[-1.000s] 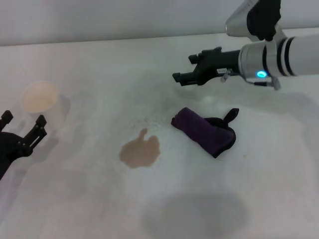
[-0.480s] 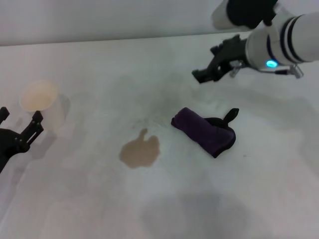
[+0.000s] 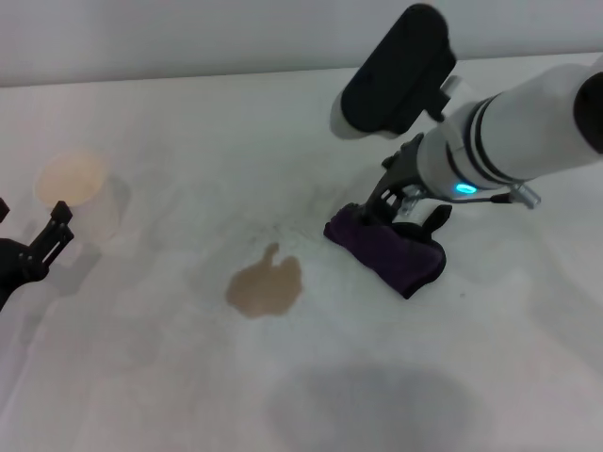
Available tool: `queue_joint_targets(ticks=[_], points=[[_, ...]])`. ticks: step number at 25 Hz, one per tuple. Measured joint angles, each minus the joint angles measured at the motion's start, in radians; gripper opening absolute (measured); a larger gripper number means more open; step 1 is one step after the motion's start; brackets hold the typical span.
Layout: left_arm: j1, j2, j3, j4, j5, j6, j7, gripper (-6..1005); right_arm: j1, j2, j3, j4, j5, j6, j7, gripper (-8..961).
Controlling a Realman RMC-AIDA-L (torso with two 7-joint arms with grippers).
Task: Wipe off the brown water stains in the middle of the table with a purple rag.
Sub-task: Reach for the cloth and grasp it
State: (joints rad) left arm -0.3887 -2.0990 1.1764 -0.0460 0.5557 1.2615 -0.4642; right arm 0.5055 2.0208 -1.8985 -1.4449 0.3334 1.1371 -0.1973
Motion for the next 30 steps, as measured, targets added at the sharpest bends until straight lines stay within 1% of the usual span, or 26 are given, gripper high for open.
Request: queue_joint_targets(ticks=[6,22,27,30], points=[[-0.001,0.001,0.000,0.000,0.000,0.001,0.000,884,0.001,0.001,-0.015,-0.010,0.022,0.066,0.054,750],[-0.002,0.002,0.000,0.000,0.001,0.001,-0.001,884,0.009,0.003,-0.017,0.090,0.031,0.051,0.065,641],[-0.002,0.001,0.001,0.000,0.003,0.001,-0.001,884,0.017,0.003,-0.018,0.105,0.062,0.046,0.061,503],[-0.002,0.001,0.000,-0.001,0.003,0.001,-0.001,884,0.018,0.003,-0.018,0.109,0.072,0.043,0.060,451]])
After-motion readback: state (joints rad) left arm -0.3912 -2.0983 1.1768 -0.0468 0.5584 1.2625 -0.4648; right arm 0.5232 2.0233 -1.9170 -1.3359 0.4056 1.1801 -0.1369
